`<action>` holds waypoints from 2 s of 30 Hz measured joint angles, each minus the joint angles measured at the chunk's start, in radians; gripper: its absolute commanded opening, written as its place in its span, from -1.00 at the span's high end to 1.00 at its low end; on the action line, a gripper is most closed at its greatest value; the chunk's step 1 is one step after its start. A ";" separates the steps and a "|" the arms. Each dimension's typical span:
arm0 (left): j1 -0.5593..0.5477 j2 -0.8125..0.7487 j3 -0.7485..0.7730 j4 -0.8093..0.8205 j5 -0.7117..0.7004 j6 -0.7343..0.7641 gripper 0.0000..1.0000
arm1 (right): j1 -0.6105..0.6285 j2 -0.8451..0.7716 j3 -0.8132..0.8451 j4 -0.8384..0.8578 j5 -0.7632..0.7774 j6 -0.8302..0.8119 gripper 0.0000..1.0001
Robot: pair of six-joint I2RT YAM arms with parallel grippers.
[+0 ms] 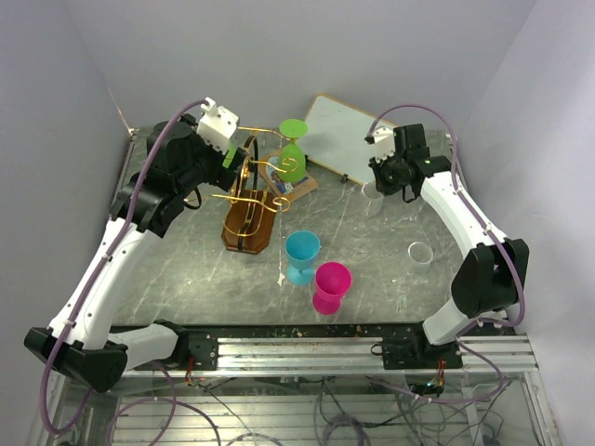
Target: Place the wine glass upside down on the wine glass rack
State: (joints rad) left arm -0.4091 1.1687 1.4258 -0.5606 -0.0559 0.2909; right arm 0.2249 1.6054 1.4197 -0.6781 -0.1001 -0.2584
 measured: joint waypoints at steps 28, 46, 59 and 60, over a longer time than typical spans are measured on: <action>0.033 0.149 0.229 0.035 0.175 -0.348 -0.82 | 0.000 -0.140 0.473 0.102 -0.126 0.044 1.00; 0.032 0.330 0.319 0.272 0.425 -0.717 -0.61 | 0.039 -0.083 0.602 0.230 -0.380 0.310 1.00; 0.032 0.341 0.255 0.356 0.492 -0.813 -0.16 | 0.045 -0.081 0.602 0.270 -0.471 0.394 1.00; 0.032 0.342 0.251 0.360 0.499 -0.819 -0.14 | 0.045 -0.081 0.601 0.270 -0.474 0.397 1.00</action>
State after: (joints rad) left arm -0.3767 1.5108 1.6772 -0.2001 0.4431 -0.5278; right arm 0.2695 1.5242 2.0209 -0.4076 -0.5743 0.1390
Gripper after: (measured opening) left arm 0.605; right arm 0.074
